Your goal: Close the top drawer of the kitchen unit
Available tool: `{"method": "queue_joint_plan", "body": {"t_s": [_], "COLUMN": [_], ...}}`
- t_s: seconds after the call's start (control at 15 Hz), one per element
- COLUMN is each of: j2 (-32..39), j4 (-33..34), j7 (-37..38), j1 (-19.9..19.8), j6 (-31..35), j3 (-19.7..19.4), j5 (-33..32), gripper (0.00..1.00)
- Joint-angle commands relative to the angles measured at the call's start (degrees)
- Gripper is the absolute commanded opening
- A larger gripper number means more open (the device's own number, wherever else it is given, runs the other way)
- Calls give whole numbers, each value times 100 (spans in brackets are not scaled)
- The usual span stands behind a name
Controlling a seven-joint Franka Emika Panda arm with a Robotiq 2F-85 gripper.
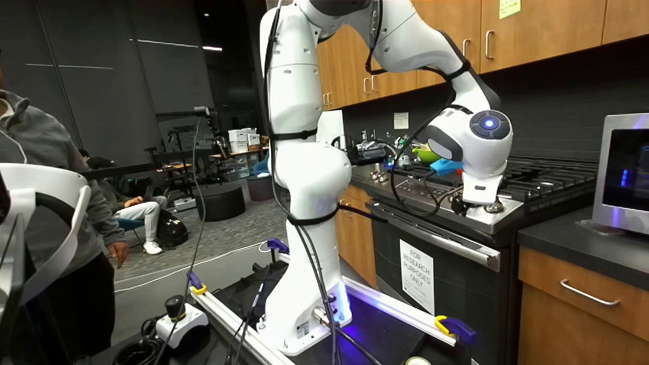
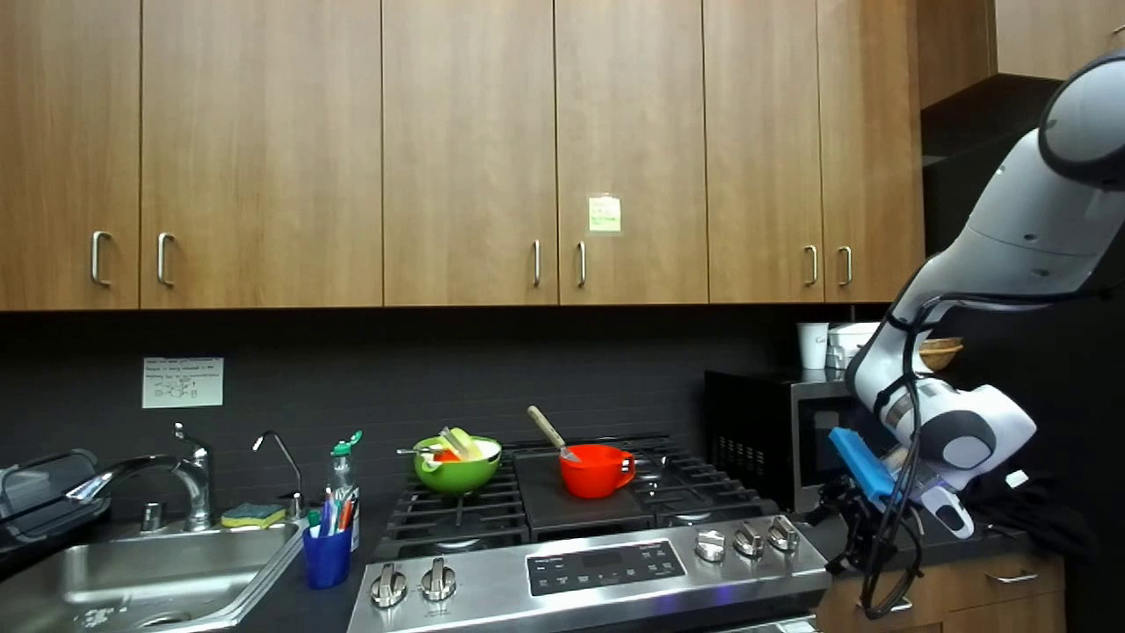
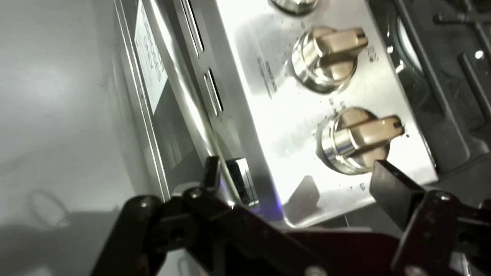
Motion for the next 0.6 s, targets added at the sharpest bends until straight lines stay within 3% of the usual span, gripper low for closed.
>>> {"method": "queue_joint_plan", "body": {"t_s": [0.0, 0.33, 0.53], "j2": [-442, -298, -161], "j4": [-240, -158, -36], "j7": [-271, -71, 174], "j1": [-190, -367, -300], "j6": [-1110, -2406, -2804], "j3": [-191, -350, -245], "j5": [142, -261, -1160], "gripper": [100, 100, 100]}}
